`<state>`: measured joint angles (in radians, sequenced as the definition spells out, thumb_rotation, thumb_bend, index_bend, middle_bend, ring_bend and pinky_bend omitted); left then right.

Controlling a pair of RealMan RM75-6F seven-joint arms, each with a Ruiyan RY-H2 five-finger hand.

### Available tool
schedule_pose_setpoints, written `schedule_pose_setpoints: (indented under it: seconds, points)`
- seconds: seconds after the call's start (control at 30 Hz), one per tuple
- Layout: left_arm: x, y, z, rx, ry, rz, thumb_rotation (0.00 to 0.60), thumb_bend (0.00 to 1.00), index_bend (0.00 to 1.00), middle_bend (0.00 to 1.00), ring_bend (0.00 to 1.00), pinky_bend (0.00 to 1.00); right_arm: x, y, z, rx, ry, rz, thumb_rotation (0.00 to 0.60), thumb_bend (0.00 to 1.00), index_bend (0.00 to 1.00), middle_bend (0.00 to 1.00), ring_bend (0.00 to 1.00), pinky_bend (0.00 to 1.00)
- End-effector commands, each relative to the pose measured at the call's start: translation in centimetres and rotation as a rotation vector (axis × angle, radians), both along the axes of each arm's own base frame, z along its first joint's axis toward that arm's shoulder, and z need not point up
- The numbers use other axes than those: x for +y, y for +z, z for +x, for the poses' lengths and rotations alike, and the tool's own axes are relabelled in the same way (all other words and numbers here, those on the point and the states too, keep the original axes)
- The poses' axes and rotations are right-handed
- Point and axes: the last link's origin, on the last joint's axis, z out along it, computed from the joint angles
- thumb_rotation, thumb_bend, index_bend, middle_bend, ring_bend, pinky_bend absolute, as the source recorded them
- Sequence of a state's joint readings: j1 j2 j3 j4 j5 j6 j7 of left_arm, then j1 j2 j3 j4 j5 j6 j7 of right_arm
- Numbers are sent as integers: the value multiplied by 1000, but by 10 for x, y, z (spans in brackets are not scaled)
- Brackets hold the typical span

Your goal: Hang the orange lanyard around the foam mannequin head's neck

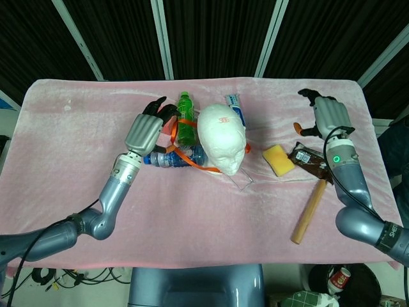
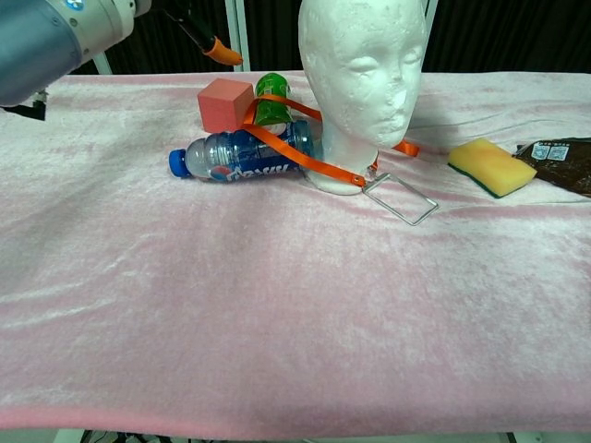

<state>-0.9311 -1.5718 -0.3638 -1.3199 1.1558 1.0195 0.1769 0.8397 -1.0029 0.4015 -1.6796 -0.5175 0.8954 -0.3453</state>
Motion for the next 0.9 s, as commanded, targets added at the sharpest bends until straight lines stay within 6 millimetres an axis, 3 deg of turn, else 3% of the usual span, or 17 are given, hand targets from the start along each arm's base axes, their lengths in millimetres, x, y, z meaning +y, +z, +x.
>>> schedule_pose_setpoints:
  seconds: [0.03, 0.33, 0.63, 0.9]
  points:
    - [-10, 14, -15, 16, 15, -17, 600, 93, 282, 220, 54, 147, 28, -8, -24, 96, -16, 63, 600, 378, 285, 245, 299, 169]
    - [-43, 44, -40, 74, 33, -78, 600, 96, 285, 220, 54, 155, 65, -33, -54, 168, -50, 147, 600, 531, 295, 259, 307, 169]
    - [-74, 66, -67, 89, 85, -110, 600, 96, 287, 219, 54, 153, 100, -59, -77, 210, -44, 194, 600, 585, 308, 240, 285, 169]
    - [-85, 76, -77, 61, 88, -101, 600, 97, 287, 219, 54, 153, 119, -85, -86, 234, -19, 240, 600, 607, 308, 234, 278, 169]
